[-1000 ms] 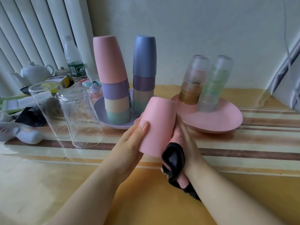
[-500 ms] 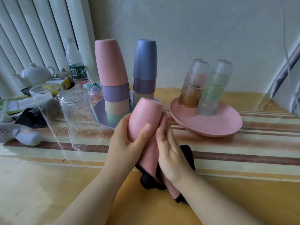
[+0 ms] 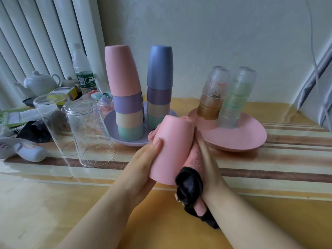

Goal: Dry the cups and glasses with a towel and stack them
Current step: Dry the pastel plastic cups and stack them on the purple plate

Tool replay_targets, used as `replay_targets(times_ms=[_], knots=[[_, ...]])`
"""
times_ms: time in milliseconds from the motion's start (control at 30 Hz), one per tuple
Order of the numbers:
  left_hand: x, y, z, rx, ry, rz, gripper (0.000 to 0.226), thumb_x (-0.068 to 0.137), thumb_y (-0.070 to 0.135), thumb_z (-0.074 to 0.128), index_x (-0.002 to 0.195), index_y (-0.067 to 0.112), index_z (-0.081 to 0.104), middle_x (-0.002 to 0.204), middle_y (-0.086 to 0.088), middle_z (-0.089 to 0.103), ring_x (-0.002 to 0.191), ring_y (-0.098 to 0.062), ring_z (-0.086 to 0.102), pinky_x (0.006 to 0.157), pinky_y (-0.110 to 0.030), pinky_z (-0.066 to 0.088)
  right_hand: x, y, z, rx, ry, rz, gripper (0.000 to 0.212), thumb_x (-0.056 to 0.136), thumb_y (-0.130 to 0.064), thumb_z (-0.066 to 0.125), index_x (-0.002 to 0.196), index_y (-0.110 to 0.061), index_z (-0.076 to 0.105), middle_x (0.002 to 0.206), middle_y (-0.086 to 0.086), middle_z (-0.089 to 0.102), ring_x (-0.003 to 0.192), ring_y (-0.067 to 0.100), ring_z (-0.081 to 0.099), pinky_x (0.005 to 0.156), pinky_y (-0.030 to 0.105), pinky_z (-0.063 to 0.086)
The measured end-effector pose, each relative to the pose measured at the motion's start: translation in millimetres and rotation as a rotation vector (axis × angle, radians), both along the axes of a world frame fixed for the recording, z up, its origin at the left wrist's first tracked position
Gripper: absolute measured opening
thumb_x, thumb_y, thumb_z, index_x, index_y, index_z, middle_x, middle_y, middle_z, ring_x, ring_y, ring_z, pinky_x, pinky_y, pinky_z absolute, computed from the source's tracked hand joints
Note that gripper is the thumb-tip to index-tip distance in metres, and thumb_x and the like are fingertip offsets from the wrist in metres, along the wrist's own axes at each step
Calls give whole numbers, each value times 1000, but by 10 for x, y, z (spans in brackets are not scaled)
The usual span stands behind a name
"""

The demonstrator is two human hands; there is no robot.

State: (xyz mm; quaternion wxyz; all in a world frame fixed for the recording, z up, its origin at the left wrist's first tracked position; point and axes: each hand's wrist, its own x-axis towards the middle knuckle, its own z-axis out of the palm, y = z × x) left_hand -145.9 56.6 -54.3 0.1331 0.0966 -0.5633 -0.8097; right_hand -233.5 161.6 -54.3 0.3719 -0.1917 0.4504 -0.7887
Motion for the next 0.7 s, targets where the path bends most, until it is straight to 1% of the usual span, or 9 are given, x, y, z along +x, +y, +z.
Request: replay_targets(times_ms=[100,200,267,333,400,433,567,633,700], knots=[[-11,-32,-5,77,43,104,33,70,51,64,90,29,79,102,-3,75,90,-14,70,81,-29,55,82,-79,-70,33,35,17,66,82,-65,49,128,-18,59,125,6,64,119,21,58,109,43,37],[-61,-82,-45,-7,53,320,78,51,65,75,112,17,63,116,-10,67,96,-18,64,77,-30,53,84,-40,-70,93,148,-96,52,91,-56,39,127,-23,58,118,-2,68,111,12,63,101,35,47],[-97,-94,-83,-170,56,508,59,59,60,76,98,20,59,100,-5,65,82,-12,60,59,-23,50,73,-22,-57,165,260,-209,55,91,-61,37,132,-27,52,128,-8,61,119,8,56,106,34,43],[-99,-84,-84,-378,77,628,33,77,51,72,86,21,61,77,8,63,69,-9,55,54,-26,45,65,-20,-71,262,398,-292,52,90,-62,35,135,-37,44,127,-31,49,122,-11,42,105,11,34],[-76,-51,-74,-542,91,656,28,87,49,58,84,21,64,69,13,64,65,-5,55,59,-25,44,82,-4,-51,301,448,-290,31,96,-49,28,127,-49,28,107,-46,33,95,-35,32,77,-14,23],[-64,-35,-68,-587,83,638,31,87,50,51,88,22,64,73,15,65,69,-1,57,63,-21,44,103,-9,-38,303,459,-283,30,96,-47,26,126,-50,23,105,-46,30,87,-40,26,71,-16,21],[-58,-24,-72,-741,-38,531,52,71,71,48,110,37,55,104,16,63,97,3,58,78,-18,46,176,-72,-113,245,571,-211,51,85,-61,27,135,-52,20,112,-53,34,102,-37,34,91,-4,30],[-45,-49,-32,-723,-58,484,40,71,70,51,100,43,56,95,18,67,91,6,60,71,-12,46,212,-102,-122,267,613,-203,41,88,-63,26,129,-58,17,107,-60,31,107,-35,33,95,1,30],[-23,-66,5,-669,-71,394,30,75,61,53,95,41,60,90,19,70,83,7,63,67,-11,47,211,-78,-80,238,580,-242,37,89,-57,26,125,-56,16,111,-55,30,103,-39,30,90,-5,28]])
